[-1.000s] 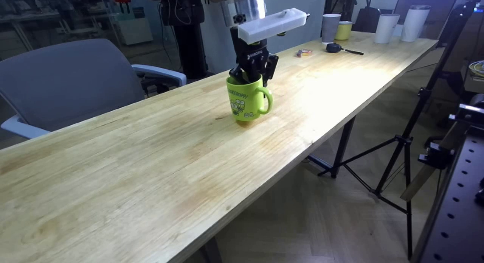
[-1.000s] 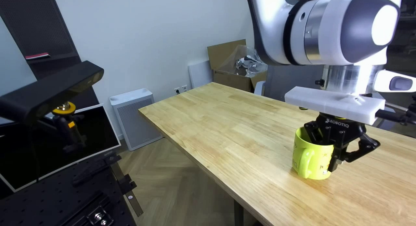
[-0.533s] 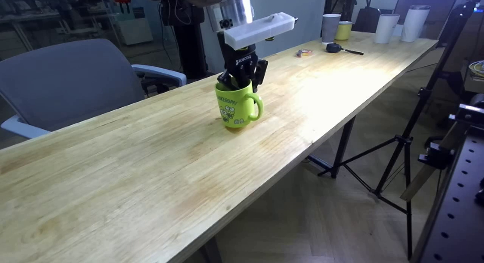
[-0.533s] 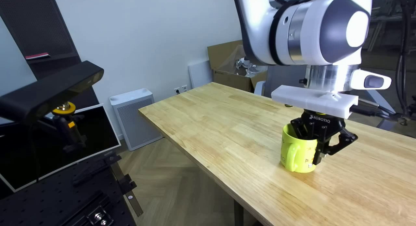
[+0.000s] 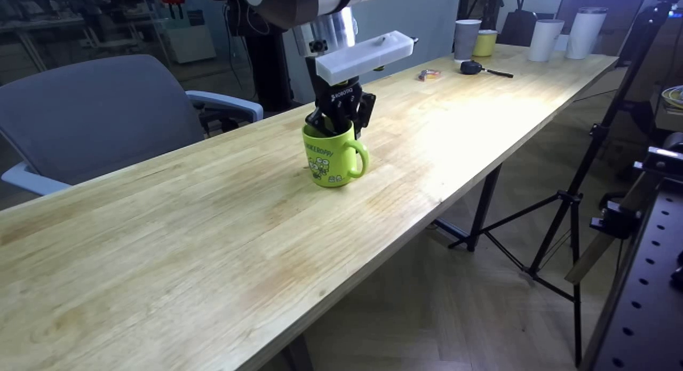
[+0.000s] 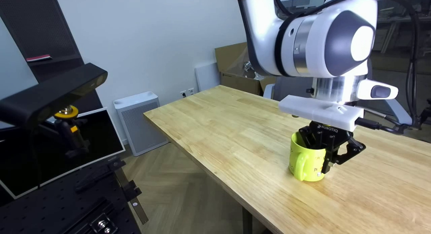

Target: Pick up the cup and slightly move it to the left. Pick up the cup and move it forward. Pick up the cup and move it to the left.

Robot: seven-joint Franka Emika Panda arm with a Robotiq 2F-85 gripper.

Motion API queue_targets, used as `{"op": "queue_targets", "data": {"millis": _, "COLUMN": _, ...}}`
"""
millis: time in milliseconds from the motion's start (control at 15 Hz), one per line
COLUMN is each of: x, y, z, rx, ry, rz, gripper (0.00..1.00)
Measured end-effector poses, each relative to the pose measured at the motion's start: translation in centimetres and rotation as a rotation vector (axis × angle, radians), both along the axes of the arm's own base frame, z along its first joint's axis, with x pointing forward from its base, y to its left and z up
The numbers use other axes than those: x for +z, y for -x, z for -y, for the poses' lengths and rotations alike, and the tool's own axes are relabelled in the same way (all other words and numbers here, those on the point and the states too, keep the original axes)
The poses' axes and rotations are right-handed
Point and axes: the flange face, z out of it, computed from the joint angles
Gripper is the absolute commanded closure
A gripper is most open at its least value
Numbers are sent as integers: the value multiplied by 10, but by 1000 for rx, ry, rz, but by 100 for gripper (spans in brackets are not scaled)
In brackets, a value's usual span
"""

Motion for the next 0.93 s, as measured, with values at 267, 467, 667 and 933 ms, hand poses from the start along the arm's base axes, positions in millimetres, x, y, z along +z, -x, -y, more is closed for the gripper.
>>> {"op": "queue_targets", "data": {"millis": 267, "x": 0, "y": 0, "z": 2, "rx": -6, "ry": 3, "rz": -1, "gripper": 53}}
{"op": "queue_targets", "data": {"millis": 467, "x": -1, "y": 2, "z": 10, "rx": -16, "ry": 12, "rz": -4, "gripper": 33}}
{"op": "queue_targets", "data": {"millis": 667, "x": 1, "y": 1, "z": 15, "rx": -21, "ry": 20, "rz": -7, "gripper": 13}}
{"op": "queue_targets", "data": {"millis": 933, "x": 12, "y": -9, "z": 19, "rx": -23, "ry": 36, "rz": -6, "gripper": 0}}
